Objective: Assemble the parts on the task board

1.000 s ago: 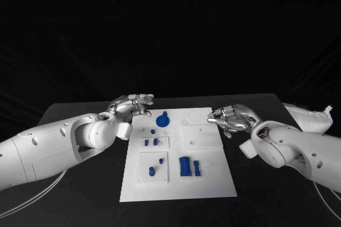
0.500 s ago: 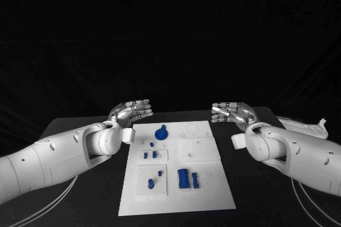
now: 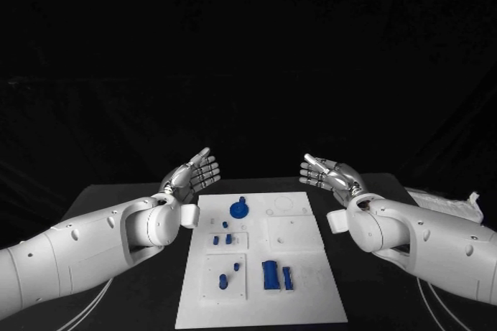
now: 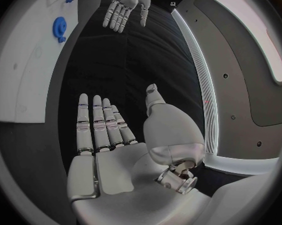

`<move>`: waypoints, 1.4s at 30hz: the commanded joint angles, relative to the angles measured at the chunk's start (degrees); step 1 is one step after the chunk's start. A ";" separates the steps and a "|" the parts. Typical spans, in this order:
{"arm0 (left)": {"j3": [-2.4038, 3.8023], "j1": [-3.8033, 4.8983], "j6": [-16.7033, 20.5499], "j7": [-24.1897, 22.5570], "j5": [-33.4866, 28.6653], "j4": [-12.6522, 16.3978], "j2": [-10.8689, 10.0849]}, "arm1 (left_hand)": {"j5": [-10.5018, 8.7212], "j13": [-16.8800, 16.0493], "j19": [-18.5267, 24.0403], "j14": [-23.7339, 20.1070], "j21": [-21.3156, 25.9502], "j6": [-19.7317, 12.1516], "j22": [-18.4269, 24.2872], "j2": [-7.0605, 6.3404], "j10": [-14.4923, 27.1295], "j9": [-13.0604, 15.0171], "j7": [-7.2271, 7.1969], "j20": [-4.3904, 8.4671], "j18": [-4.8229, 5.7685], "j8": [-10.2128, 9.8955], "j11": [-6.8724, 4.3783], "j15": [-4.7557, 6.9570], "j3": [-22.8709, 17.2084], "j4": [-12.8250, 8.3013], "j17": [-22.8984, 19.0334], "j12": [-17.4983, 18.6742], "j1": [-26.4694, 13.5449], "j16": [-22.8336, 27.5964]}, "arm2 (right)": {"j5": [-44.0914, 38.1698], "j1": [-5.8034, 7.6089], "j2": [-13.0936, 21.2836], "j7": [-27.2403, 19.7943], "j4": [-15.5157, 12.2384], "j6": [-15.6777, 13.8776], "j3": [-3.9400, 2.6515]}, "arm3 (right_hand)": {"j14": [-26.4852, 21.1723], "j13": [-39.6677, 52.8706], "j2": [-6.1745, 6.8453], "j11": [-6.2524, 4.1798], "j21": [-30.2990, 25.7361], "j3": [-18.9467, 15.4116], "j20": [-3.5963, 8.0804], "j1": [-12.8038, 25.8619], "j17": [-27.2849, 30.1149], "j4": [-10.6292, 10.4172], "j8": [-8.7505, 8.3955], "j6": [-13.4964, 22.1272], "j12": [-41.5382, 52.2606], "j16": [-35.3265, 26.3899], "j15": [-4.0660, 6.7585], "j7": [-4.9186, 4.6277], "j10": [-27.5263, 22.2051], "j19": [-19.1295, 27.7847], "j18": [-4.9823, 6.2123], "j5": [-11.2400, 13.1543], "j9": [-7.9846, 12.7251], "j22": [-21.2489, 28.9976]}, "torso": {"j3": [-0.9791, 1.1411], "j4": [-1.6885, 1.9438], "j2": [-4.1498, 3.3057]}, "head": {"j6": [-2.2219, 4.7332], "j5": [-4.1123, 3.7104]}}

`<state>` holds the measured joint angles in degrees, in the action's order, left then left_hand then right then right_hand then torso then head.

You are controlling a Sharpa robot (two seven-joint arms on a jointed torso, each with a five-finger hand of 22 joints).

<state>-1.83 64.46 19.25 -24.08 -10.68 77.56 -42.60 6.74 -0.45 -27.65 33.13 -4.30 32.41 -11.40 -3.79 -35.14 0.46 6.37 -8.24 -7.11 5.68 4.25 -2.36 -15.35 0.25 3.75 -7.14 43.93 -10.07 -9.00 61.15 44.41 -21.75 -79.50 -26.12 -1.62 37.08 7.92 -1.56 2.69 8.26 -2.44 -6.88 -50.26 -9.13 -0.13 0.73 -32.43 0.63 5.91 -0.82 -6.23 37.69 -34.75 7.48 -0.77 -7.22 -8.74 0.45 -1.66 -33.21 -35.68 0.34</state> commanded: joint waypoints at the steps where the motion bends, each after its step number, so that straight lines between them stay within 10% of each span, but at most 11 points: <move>1: 0.42 -0.97 9.32 -2.50 4.30 3.06 -0.42 | -2.15 0.45 8.80 -10.55 4.30 -10.33 3.64 3.79 11.22 -0.46 -2.05 2.65 2.13 -5.68 -4.25 2.36 4.88 -0.25 -3.75 2.28 -14.00 3.23 | 4.51 -0.35 0.06 -4.39 -3.58 -8.90 0.47 | -12.14 -2.60 1.56 -2.69 -2.71 2.44 2.25 16.45 2.99 0.13 -0.73 10.62 -0.63 -5.91 0.82 2.04 -12.32 11.37 -2.28 0.77 2.35 2.86 | -0.42 1.54 1.88 | 1.18 -0.30; 2: 0.58 -1.35 11.11 -2.87 5.04 4.13 -0.61 | -2.34 0.45 9.58 -11.50 4.30 -11.24 3.96 3.79 12.21 -0.46 -2.22 2.88 2.13 -5.68 -4.25 2.36 5.33 -0.25 -3.75 2.46 -15.24 3.51 | 5.19 -0.45 0.09 -4.95 -4.63 -10.29 0.65 | -13.17 -2.81 1.56 -2.69 -2.92 2.44 2.44 17.85 3.24 0.13 -0.73 11.52 -0.63 -5.91 0.82 2.21 -13.37 12.33 -2.86 0.77 2.56 3.11 | -0.44 1.62 1.98 | 1.27 -0.33; 3: 0.74 -1.72 12.82 -3.22 5.74 5.16 -0.79 | -2.50 0.45 10.31 -12.35 4.30 -12.07 4.25 3.79 13.10 -0.46 -6.37 3.06 2.13 -5.68 -4.25 2.36 5.69 -0.25 -3.75 2.66 -16.36 3.76 | 5.81 -0.54 0.12 -5.45 -5.58 -11.54 0.81 | -14.10 -3.02 1.56 -2.69 -3.15 2.44 2.62 19.10 3.48 0.13 -0.73 12.34 -0.63 -5.91 0.82 6.23 -14.31 13.21 -2.86 0.77 2.75 3.33 | -0.45 1.66 2.02 | 1.30 -0.33; 4: 0.88 -2.06 14.42 -3.56 6.39 6.12 -0.97 | -2.62 0.45 10.78 -12.91 4.30 -12.63 4.44 3.79 13.70 -0.46 -6.37 3.22 2.39 -5.68 -4.25 2.36 5.98 -0.25 -3.75 2.77 -17.11 3.92 | 6.38 -0.62 0.15 -5.92 -6.45 -12.70 0.95 | -14.68 -3.14 1.56 -2.69 -3.30 2.44 2.72 19.87 3.62 0.13 -0.73 12.83 -0.63 -5.91 0.82 6.23 -14.90 13.74 -2.86 0.77 2.86 3.46 | -0.45 1.66 2.03 | 1.31 -0.34; 5: 1.08 -2.53 16.59 -4.00 7.28 7.42 -1.20 | -6.74 0.45 11.85 -14.21 4.30 -13.89 4.90 3.79 15.10 -0.46 -6.37 3.56 2.74 -5.68 -4.25 2.36 6.58 -0.25 -3.75 3.06 -18.84 4.37 | 7.13 -0.73 0.19 -6.52 -7.59 -14.21 1.14 | -16.19 -3.46 1.56 -2.69 -3.62 2.44 6.88 21.92 3.99 0.13 -0.73 14.16 -0.63 -5.91 0.82 6.23 -16.45 15.15 -2.86 0.77 3.15 3.81 | -0.45 1.66 2.03 | 1.31 -0.34; 6: 1.20 -2.81 17.92 -4.28 7.83 8.22 -1.34 | -6.74 0.45 12.52 -15.00 4.30 -14.66 5.16 3.79 15.92 -0.46 -6.37 3.73 2.73 -5.68 -4.25 2.36 6.93 -0.25 -3.75 7.14 -19.87 4.54 | 7.56 -0.79 0.21 -6.87 -8.26 -15.09 1.25 | -16.99 -3.63 1.56 -2.69 -3.81 2.44 6.88 23.02 4.19 0.13 -0.73 14.86 -0.63 -5.91 0.82 6.23 -17.28 15.89 -3.02 0.77 7.22 4.00 | -0.45 1.66 2.03 | 1.31 -0.34; 7: 1.31 -3.07 19.11 -4.52 8.32 8.94 -1.47 | -6.74 0.45 13.10 -15.71 4.30 -15.38 5.41 3.79 16.66 -0.46 -6.37 3.92 2.74 -5.68 -4.25 2.36 7.26 -0.25 -3.75 7.14 -20.81 4.80 | 7.93 -0.84 0.23 -7.17 -8.83 -15.84 1.35 | -17.83 -3.81 1.56 -2.69 -3.97 2.44 6.88 24.15 4.39 0.13 -0.73 15.58 -0.63 -5.91 0.82 6.23 -18.15 16.65 -7.48 0.77 7.22 4.21 | -0.45 1.66 2.03 | 1.31 -0.34; 9: 1.50 -3.51 21.19 -4.95 9.17 10.19 -1.70 | -6.74 0.45 14.11 -16.92 4.30 -16.56 5.82 3.79 17.94 -0.46 -6.37 4.23 2.84 -5.68 -4.25 2.36 7.82 -0.25 -3.75 7.14 -22.42 5.15 | 8.52 -0.92 0.26 -7.65 -9.72 -17.02 1.50 | -19.17 -7.92 1.56 -2.69 -8.26 2.44 6.88 25.98 4.73 0.13 -0.73 16.75 -0.63 -5.91 0.82 6.23 -19.52 17.94 -7.48 0.77 7.22 4.52 | -0.45 1.66 2.03 | 1.31 -0.34; 10: 1.58 -3.70 22.04 -5.13 9.52 10.70 -1.79 | -6.74 0.45 14.65 -17.55 4.30 -17.16 6.04 3.79 18.61 -0.46 -6.37 8.24 7.11 -5.68 -4.25 2.36 8.13 -0.25 -3.75 7.14 -23.26 5.32 | 8.72 -0.95 0.27 -7.81 -10.03 -17.43 1.55 | -19.88 -7.92 1.56 -2.69 -8.26 2.44 6.88 26.93 4.90 0.13 -0.73 17.38 -0.63 -5.91 0.82 6.23 -20.23 18.63 -7.48 0.77 7.22 4.69 | -0.45 1.66 2.03 | 1.31 -0.34; 39: 1.83 -4.30 24.87 -5.71 10.68 12.40 -2.09 | -6.74 0.45 23.43 -28.25 4.30 -27.64 11.40 3.79 30.02 -0.46 -6.37 8.24 7.11 -5.68 -4.25 2.36 15.35 -0.25 -3.75 7.14 -37.41 10.07 | 9.00 -0.99 0.28 -8.04 -10.46 -18.00 1.62 | -31.80 -7.92 1.56 -2.69 -8.26 2.44 6.88 43.14 9.13 0.13 -0.73 27.75 -0.63 -5.91 0.82 6.23 -32.29 29.72 -7.48 0.77 7.22 8.74 | -0.45 1.66 2.03 | 1.31 -0.34; 42: 1.83 -4.30 24.87 -5.71 10.68 12.40 -2.09 | -6.74 0.45 27.65 -33.13 4.30 -32.41 11.40 3.79 35.14 -0.46 -6.37 8.24 7.11 -5.68 -4.25 2.36 15.35 -0.25 -3.75 7.14 -43.93 10.07 | 9.00 -0.99 0.28 -8.04 -10.46 -18.00 1.62 | -32.74 -7.92 1.56 -2.69 -8.26 2.44 6.88 44.37 9.13 0.13 -0.73 32.43 -0.63 -5.91 0.82 6.23 -33.31 30.60 -7.48 0.77 7.22 8.74 | -0.45 1.66 2.03 | 1.31 -0.34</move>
<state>-0.06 60.14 43.83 -28.76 -0.73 89.83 -44.74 0.37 -0.08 -0.36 0.51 -0.35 0.48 -0.06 -0.01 -0.52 0.05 -0.01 0.00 -0.41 0.38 -0.03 0.00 -0.15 -0.01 0.08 -0.33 1.55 -0.38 0.24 60.18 44.70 -28.89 -89.87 -44.20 0.01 4.17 0.08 0.05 0.06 0.21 -0.36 -0.03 -6.53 -0.07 0.00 0.19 -2.42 0.38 0.22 -0.01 0.02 4.20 -4.03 0.35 -0.30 -0.07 -0.06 0.00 0.00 -31.18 -34.37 0.00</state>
